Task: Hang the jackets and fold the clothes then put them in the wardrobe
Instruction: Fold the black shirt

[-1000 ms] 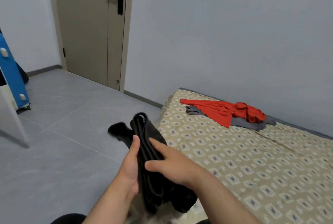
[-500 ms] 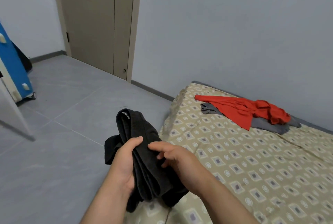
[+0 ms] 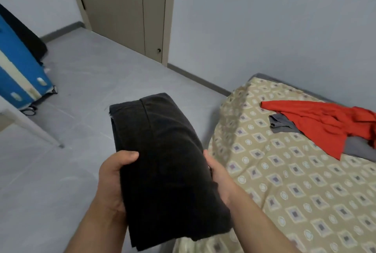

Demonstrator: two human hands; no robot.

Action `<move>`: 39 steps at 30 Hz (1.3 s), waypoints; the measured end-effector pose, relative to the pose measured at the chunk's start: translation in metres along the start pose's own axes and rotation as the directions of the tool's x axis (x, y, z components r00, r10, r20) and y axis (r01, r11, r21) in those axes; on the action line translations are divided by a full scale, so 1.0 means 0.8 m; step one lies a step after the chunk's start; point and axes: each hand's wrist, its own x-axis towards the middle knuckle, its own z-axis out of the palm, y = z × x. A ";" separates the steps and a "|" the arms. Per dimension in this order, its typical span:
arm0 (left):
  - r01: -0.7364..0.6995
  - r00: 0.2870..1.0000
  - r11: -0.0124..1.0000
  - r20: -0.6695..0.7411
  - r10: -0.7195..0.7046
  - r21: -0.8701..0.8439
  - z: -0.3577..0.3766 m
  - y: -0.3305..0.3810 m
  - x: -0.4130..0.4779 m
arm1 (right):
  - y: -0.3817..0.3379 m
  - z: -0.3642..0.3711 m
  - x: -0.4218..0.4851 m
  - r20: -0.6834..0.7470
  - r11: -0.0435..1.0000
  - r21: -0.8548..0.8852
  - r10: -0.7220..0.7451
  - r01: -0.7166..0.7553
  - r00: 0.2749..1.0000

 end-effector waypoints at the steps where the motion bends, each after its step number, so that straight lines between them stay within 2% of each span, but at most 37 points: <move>1: -0.006 1.000 1.000 -0.020 0.006 0.008 -0.002 0.023 0.000 | -0.004 0.018 0.000 0.053 0.995 0.086 0.042 -0.046 0.998; 3: -0.009 0.992 0.999 -0.122 0.014 0.042 -0.014 0.078 -0.004 | -0.022 0.063 -0.005 0.083 0.989 0.138 0.041 -0.052 0.996; 6: 0.057 0.965 0.992 -0.261 -0.027 0.109 -0.038 0.181 -0.018 | -0.076 0.142 -0.027 0.068 1.000 0.014 -0.022 0.021 0.997; 9: 0.049 0.953 0.982 -0.303 0.010 0.184 -0.049 0.281 -0.042 | -0.134 0.228 -0.056 0.162 0.986 -0.085 -0.129 0.144 0.978; 12: -0.101 0.942 0.960 -0.285 0.177 0.263 -0.050 0.371 -0.072 | -0.177 0.324 -0.096 0.266 0.946 -0.158 -0.235 0.283 0.935; 15: -0.304 0.873 0.895 -0.279 0.399 0.326 -0.041 0.452 -0.105 | -0.209 0.421 -0.144 0.337 0.877 -0.236 -0.329 0.417 0.882; 18: -0.401 0.803 0.816 -0.269 0.531 0.416 -0.031 0.525 -0.143 | -0.232 0.508 -0.190 0.414 0.823 -0.270 -0.370 0.500 0.832; 21: -0.430 0.741 0.753 -0.281 0.609 0.498 -0.020 0.595 -0.185 | -0.254 0.587 -0.236 0.435 0.845 -0.263 -0.326 0.465 0.839; 24: -0.446 0.711 0.706 -0.262 0.653 0.550 -0.011 0.653 -0.226 | -0.264 0.658 -0.268 0.396 0.868 -0.381 -0.157 0.318 0.905; 27: -0.464 0.681 0.667 -0.247 0.689 0.583 -0.001 0.698 -0.264 | -0.268 0.713 -0.285 0.446 0.855 -0.447 -0.040 0.262 0.894; 30: -0.529 0.616 0.632 -0.256 0.745 0.566 0.004 0.735 -0.304 | -0.271 0.761 -0.290 0.535 0.823 -0.422 -0.112 0.379 0.838; 32: -0.569 0.557 0.592 -0.263 0.788 0.571 0.003 0.758 -0.330 | -0.273 0.801 -0.293 0.626 0.769 -0.399 -0.169 0.499 0.761; 35: -0.590 0.466 0.526 -0.274 0.841 0.612 -0.005 0.793 -0.373 | -0.274 0.868 -0.299 0.760 0.694 -0.378 -0.146 0.613 0.634; 39: -0.578 0.281 0.437 -0.334 0.900 0.689 -0.019 0.843 -0.419 | -0.278 0.966 -0.304 0.862 0.661 -0.309 -0.110 0.684 0.495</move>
